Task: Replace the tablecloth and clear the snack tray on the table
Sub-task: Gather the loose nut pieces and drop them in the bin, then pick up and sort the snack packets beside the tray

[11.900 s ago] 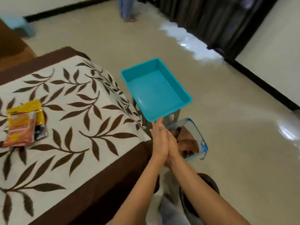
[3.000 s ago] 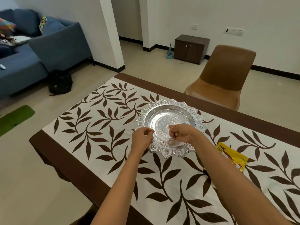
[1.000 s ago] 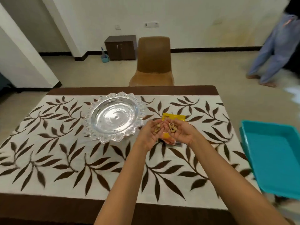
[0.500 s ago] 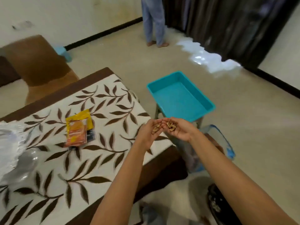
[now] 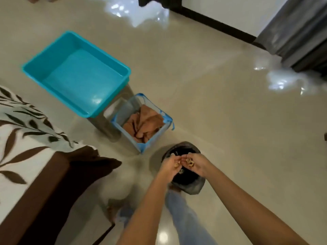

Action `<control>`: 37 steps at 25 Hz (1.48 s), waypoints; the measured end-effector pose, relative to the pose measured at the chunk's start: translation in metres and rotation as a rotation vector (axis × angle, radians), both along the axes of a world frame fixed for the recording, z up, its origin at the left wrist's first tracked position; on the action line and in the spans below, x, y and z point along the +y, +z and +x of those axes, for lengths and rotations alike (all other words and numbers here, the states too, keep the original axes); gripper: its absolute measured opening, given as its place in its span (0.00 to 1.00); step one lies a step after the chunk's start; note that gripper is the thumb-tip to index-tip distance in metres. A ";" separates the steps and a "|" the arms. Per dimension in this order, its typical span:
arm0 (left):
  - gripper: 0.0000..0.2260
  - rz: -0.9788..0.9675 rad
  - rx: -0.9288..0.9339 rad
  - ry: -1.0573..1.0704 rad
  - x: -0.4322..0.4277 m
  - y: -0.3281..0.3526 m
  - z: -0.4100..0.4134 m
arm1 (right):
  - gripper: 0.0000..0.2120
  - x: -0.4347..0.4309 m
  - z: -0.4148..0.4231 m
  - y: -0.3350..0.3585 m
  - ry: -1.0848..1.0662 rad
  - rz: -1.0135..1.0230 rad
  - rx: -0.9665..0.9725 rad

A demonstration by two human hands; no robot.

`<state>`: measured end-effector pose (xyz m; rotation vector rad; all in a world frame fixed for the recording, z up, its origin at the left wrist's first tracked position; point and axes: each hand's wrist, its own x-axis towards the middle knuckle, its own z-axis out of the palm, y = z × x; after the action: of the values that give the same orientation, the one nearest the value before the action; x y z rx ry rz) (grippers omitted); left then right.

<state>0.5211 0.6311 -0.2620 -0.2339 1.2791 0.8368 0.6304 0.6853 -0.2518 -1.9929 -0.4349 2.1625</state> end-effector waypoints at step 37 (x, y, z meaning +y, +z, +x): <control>0.20 0.280 0.848 0.867 -0.396 0.340 -0.422 | 0.11 -0.266 -0.528 0.367 1.414 0.485 0.651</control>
<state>0.0993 0.2350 0.0782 -0.2123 1.8361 1.9872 0.1019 0.4197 0.1149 -0.5010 -2.3894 2.6051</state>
